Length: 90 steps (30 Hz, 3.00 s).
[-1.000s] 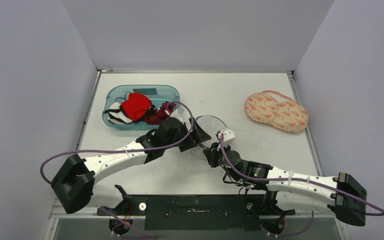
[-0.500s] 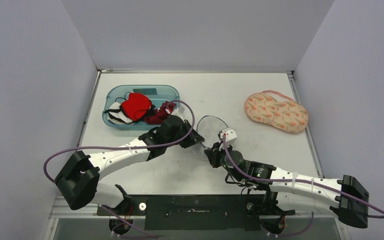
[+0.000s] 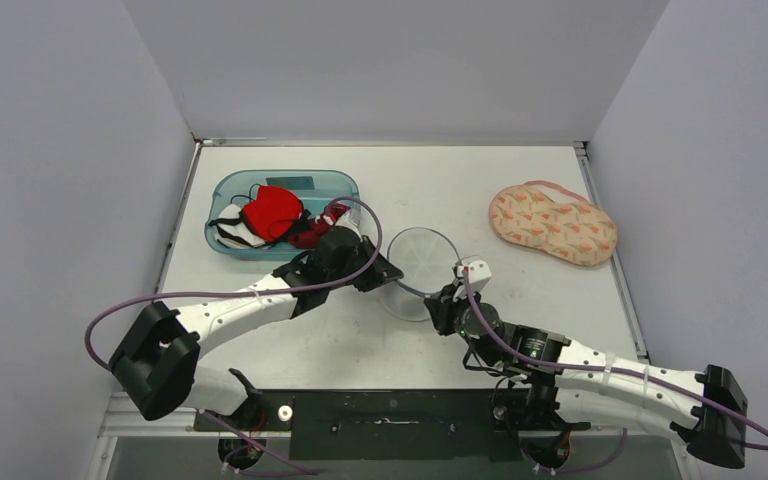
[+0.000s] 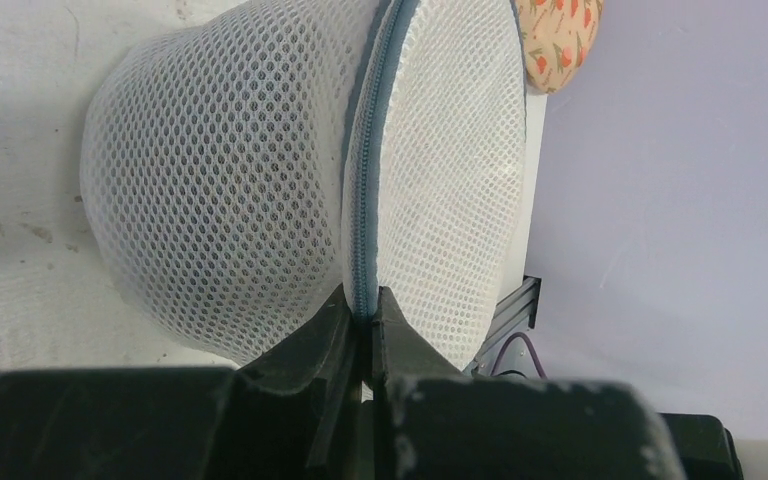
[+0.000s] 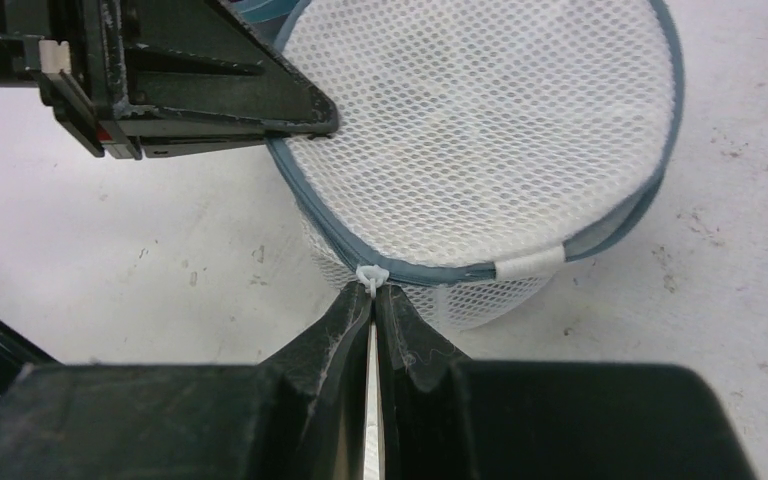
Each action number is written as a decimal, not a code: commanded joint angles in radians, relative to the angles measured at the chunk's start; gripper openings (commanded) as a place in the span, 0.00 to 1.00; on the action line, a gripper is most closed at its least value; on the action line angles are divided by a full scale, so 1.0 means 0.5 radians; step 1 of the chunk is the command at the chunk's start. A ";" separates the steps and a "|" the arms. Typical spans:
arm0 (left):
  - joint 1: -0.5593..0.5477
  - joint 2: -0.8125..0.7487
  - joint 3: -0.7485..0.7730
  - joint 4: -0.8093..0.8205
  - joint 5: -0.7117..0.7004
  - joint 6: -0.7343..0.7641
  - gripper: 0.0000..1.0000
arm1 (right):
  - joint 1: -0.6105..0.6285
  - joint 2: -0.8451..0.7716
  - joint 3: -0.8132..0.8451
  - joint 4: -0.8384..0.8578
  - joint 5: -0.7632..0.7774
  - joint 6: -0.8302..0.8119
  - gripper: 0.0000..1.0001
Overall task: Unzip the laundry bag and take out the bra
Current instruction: Unzip the laundry bag at the center of the board, then adjust the laundry bag at the center of the board.
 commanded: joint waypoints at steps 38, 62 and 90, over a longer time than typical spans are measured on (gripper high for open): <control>0.171 -0.757 -0.151 -0.466 -0.280 0.390 0.96 | -0.247 -0.242 0.060 -0.283 0.131 0.862 0.87; 0.195 -1.267 -0.582 -0.411 -0.445 0.184 0.96 | -0.409 0.045 -0.490 0.750 0.133 1.832 0.72; 0.324 -1.712 -0.288 -0.630 -1.016 0.682 0.98 | -0.789 0.911 1.269 -0.322 -1.805 -0.432 0.05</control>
